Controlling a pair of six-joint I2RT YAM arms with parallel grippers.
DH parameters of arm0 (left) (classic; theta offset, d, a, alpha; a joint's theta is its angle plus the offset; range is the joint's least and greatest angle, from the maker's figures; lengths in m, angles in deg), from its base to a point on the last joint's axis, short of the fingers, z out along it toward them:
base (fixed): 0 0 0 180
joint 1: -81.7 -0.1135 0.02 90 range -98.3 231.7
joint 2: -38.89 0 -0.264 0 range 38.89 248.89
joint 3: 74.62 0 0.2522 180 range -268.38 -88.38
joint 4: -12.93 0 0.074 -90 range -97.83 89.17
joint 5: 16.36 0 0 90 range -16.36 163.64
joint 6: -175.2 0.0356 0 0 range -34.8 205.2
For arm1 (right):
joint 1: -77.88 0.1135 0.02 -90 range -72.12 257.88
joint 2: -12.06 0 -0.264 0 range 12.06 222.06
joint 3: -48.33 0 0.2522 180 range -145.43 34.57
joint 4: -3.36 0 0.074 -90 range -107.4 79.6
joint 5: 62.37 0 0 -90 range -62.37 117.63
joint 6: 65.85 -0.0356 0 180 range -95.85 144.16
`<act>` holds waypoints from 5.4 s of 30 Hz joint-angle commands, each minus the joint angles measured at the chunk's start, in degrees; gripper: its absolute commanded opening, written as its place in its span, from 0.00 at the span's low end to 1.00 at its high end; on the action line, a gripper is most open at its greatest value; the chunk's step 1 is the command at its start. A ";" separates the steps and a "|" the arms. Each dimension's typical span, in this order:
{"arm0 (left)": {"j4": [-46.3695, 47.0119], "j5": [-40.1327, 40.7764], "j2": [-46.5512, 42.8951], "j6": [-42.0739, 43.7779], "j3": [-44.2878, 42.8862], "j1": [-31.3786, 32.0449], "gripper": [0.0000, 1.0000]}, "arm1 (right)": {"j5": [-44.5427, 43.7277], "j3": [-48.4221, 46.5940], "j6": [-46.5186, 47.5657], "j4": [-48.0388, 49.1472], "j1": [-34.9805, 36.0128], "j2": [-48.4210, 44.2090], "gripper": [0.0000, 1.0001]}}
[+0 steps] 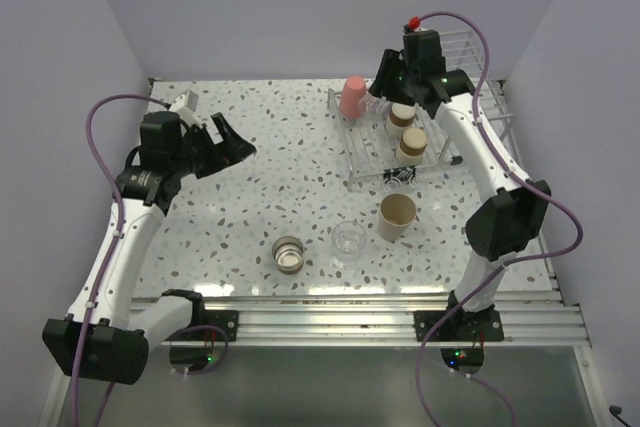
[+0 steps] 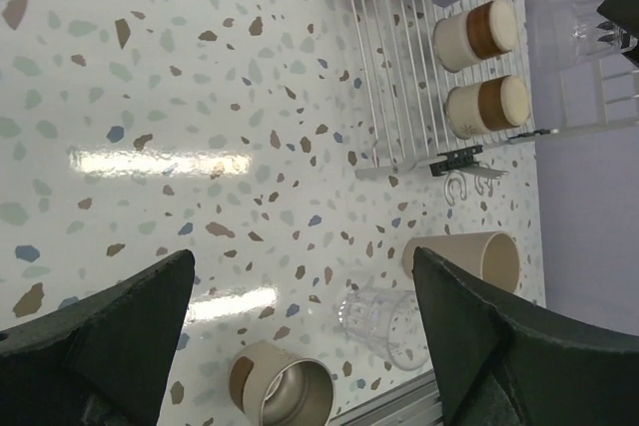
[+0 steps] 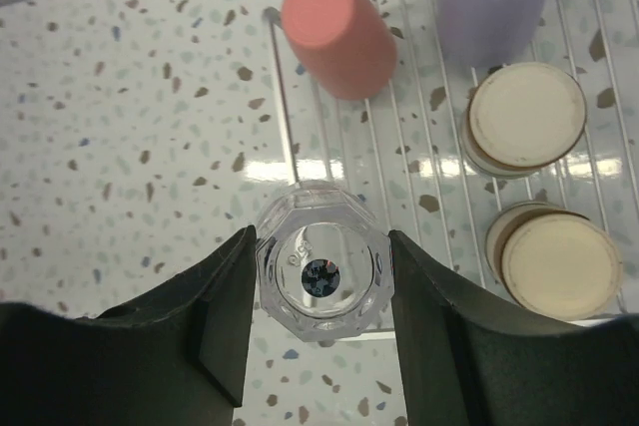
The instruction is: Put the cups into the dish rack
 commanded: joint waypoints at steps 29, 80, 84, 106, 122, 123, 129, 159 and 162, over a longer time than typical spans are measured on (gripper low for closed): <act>-7.30 10.76 -6.21 8.50 3.01 -0.33 0.93 | -22.12 -19.71 8.08 -4.94 5.45 26.56 0.00; -7.30 11.73 -9.11 10.26 6.00 -0.33 0.93 | -33.28 -13.13 6.76 -2.74 7.47 28.15 0.00; -6.95 11.47 -9.37 10.17 6.44 -0.33 0.94 | -33.28 -13.48 6.32 -2.83 7.47 28.50 0.00; -7.13 11.73 -9.29 10.61 6.27 -0.33 0.93 | -27.57 -11.20 -1.41 -0.02 7.73 27.10 0.00; -6.69 11.91 -9.02 10.52 6.53 -0.33 0.93 | -29.15 -15.33 -3.35 -1.07 8.43 25.69 0.00; -6.69 11.91 -9.02 10.43 6.53 -0.33 0.93 | -29.15 -15.42 -3.35 -1.16 8.52 25.69 0.00; -6.42 11.56 -8.67 10.43 6.62 -0.33 0.93 | -30.30 -16.38 -3.17 -1.16 8.79 24.73 0.00; -5.98 11.20 -7.97 10.43 7.15 -0.33 0.93 | -24.58 -13.40 -5.63 -0.10 11.07 25.52 0.39; -5.89 10.76 -7.97 10.52 7.06 -0.33 0.93 | -24.58 -12.96 -5.37 -0.10 11.25 25.08 0.54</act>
